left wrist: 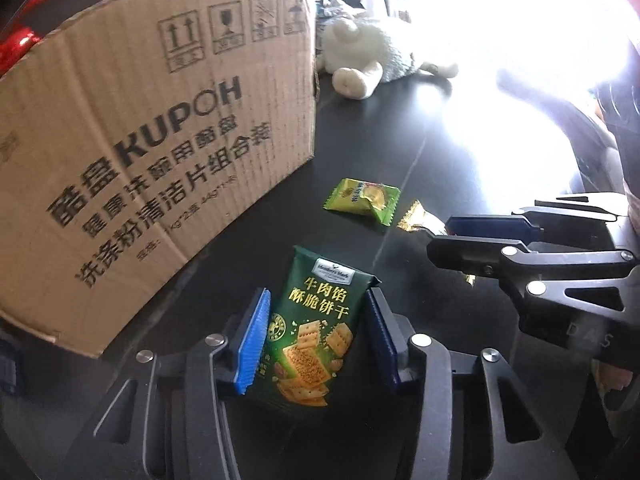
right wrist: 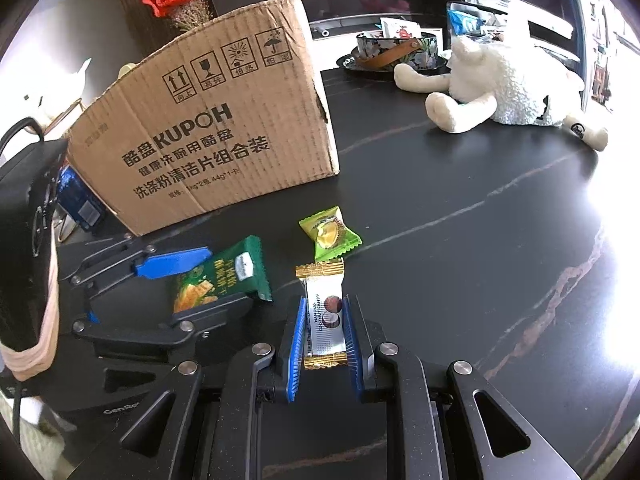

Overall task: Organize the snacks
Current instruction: 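Grasp the green cracker packet with the left gripper, then lift both held snacks and carry them over the open cardboard box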

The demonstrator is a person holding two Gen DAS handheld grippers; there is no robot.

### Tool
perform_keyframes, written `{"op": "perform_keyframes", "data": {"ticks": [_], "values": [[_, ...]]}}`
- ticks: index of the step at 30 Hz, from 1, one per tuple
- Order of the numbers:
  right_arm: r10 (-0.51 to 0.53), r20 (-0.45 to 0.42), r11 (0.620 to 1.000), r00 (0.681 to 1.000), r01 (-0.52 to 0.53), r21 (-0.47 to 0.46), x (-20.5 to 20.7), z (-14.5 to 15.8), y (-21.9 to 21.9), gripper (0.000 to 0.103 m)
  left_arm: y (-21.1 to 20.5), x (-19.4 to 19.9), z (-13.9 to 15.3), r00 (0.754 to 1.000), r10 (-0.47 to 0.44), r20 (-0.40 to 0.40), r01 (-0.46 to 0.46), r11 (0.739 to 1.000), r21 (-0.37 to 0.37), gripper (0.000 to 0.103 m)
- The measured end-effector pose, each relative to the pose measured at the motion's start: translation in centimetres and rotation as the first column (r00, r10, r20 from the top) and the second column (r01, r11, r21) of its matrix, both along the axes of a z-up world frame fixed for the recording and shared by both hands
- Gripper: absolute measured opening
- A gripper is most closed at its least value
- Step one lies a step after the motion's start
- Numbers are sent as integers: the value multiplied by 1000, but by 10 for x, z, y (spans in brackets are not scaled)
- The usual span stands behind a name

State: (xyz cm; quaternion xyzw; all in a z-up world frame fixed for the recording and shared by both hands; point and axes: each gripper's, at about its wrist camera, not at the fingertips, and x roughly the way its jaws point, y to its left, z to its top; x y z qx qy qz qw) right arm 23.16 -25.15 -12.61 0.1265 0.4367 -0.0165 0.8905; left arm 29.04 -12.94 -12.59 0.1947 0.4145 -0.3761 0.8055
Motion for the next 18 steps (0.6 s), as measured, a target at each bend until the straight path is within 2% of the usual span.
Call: {"op": "perform_keyframes", "data": {"ticks": [3,5,8,11,13,14,18], "values": [[4,7,1000,1000,-4,0,-2,1,0,20,7,-2,8,999,48,-1,-48,998,-30,34],[8,12,1000,1000,-8,2,-2,3,-1,20,10,-2,12,997,72,-11,-72,996,-46,32],[13,18,1000,1000,-13,1,-3,4,-1,20,8,-7,13,997,80,13,-80,997,-23,32],[18,21,1000,1000,-18,-3,-2,5,0,20,4,-5,16,996,86,25,-86,996,6,34],[20,18,1000,1000,-20,2,-2,4,0,20,3,-3,19,995,88,37,-89,996,16,40],[27,10,1000,1000,-27,6,-1,3,1,20,2,-2,20,995,88,50,-90,996,22,46],[35,-3,999,999,-35,11,2,-1,3,20,-2,3,19,995,80,57,-82,996,40,51]]}}
